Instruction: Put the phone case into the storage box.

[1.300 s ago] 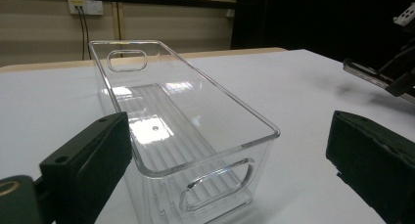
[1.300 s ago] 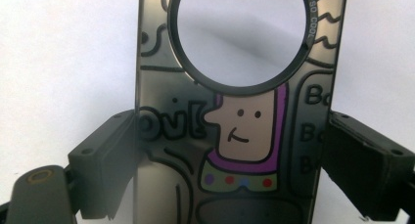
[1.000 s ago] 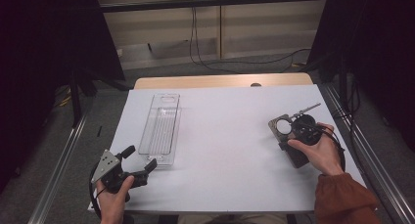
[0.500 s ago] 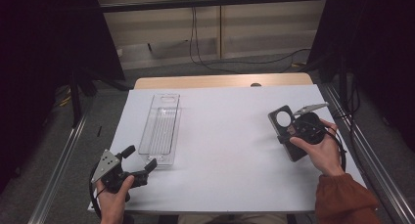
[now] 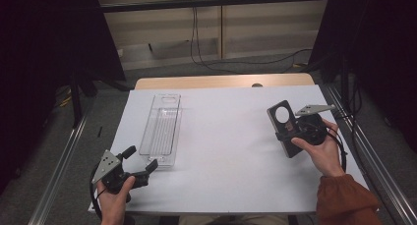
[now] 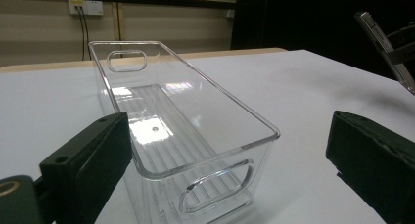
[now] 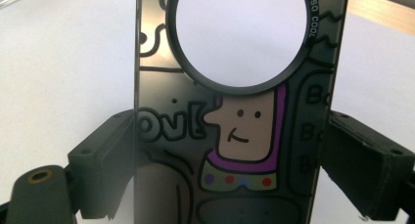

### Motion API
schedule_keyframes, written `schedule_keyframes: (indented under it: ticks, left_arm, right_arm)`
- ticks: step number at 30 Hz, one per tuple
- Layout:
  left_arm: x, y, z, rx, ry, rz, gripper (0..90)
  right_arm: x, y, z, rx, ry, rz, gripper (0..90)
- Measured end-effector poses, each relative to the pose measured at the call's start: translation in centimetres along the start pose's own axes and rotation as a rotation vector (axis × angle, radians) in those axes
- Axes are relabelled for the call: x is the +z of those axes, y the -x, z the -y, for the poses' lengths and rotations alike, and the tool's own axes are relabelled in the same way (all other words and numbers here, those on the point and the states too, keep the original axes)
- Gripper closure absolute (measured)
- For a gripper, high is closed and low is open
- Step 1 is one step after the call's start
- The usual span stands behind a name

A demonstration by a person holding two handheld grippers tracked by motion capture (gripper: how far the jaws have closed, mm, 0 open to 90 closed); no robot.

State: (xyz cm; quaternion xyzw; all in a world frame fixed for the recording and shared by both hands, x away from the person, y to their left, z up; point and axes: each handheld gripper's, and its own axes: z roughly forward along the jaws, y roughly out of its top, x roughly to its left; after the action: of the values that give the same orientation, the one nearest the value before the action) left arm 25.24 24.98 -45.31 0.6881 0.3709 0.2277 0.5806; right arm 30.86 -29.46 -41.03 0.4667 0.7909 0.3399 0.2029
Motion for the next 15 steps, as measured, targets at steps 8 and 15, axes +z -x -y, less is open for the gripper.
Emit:
schedule_keyframes:
  ticks: [8, 15]
  left_arm:
    - [-0.01, 0.02, -0.02, 0.003, -0.002, -0.003, 3.3]
    - [-0.03, 0.07, -0.03, -0.001, 0.003, -0.001, 3.3]
  right_arm:
    - [0.23, -0.27, 0.1, -0.012, 0.064, -0.016, 11.7]
    - [0.39, -0.33, 0.3, -0.016, 0.12, -0.035, 11.7]
